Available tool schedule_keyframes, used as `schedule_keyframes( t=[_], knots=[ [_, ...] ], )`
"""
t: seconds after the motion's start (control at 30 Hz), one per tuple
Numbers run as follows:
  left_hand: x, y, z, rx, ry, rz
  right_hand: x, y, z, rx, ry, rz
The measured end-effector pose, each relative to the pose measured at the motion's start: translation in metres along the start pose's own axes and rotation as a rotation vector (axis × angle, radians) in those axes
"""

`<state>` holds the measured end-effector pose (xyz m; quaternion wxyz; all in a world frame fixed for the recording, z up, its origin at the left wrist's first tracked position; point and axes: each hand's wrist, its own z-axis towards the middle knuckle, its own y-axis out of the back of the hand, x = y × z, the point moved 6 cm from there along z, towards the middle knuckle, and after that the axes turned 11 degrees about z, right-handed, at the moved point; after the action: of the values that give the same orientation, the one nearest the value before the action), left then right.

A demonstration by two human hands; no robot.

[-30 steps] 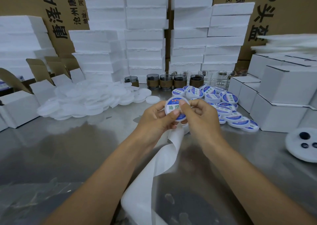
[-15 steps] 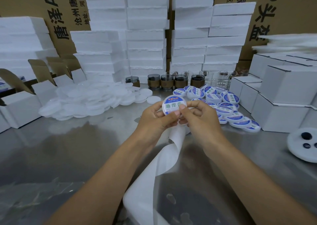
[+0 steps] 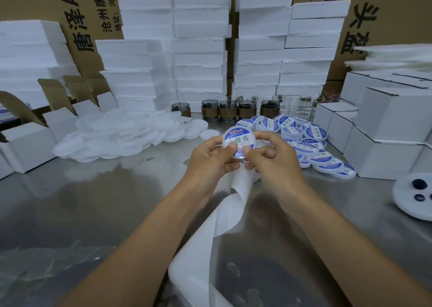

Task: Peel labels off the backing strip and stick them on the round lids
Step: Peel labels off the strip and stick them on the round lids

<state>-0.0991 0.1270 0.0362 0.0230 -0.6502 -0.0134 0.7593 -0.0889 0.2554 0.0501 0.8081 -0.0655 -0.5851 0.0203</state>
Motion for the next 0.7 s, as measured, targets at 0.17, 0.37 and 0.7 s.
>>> schedule_keyframes(
  t=[0.17,0.37,0.7],
  knots=[
    [0.004,0.007,-0.001,-0.040,0.033,-0.043,-0.001,0.029,0.010,-0.111,-0.080,0.069],
    [0.010,0.020,-0.002,-0.105,0.071,-0.042,-0.011,0.094,0.014,-0.484,-0.101,0.033],
    [0.008,0.037,-0.006,-0.238,0.026,0.173,-0.026,0.115,0.018,-0.646,-0.153,0.033]
  ],
)
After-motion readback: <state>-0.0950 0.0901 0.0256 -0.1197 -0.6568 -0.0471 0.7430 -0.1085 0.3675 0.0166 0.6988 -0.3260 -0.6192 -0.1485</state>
